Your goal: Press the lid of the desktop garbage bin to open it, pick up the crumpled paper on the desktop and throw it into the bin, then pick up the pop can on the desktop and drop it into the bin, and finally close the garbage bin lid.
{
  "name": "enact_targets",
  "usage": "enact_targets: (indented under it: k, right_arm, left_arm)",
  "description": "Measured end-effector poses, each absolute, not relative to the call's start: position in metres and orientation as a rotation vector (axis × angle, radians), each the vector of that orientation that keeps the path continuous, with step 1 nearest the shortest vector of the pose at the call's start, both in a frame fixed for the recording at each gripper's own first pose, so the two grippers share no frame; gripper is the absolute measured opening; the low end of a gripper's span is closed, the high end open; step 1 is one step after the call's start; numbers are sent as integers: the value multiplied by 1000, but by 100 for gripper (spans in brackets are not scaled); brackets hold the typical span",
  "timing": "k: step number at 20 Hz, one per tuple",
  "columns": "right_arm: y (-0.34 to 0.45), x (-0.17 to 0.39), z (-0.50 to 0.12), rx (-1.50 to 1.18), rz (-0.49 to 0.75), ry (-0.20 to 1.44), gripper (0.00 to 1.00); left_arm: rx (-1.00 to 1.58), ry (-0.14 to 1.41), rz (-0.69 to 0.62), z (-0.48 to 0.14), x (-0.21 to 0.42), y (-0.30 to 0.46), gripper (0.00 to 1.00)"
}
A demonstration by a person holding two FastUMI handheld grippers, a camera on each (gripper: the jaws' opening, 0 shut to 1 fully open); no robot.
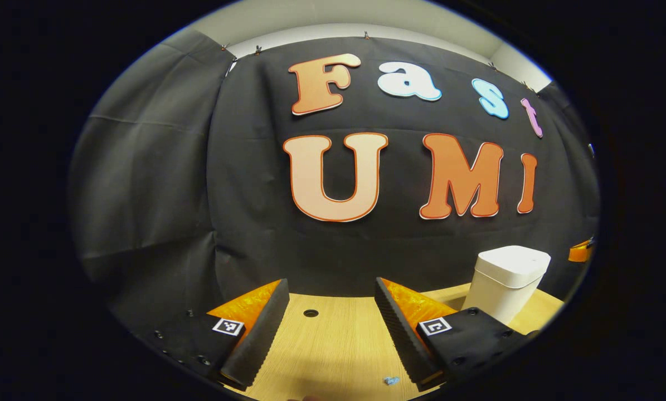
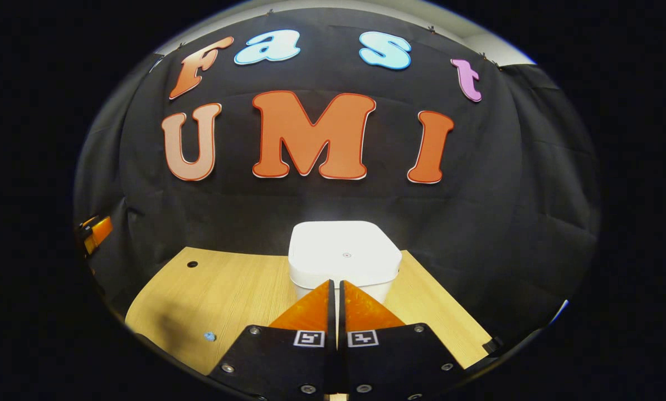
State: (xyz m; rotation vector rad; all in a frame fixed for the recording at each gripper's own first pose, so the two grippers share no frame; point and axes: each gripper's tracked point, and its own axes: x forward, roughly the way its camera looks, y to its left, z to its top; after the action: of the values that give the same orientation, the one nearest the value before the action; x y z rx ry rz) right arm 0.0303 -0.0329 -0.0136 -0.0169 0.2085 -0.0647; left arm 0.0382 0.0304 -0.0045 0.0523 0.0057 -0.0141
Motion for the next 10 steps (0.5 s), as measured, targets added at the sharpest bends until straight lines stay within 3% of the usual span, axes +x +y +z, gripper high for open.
enact_targets:
  k: [10]
  right_arm:
    - [-54, 103, -4, -81, -5, 351, 1]
  left_arm:
    - [60, 9, 24, -6, 41, 50, 98]
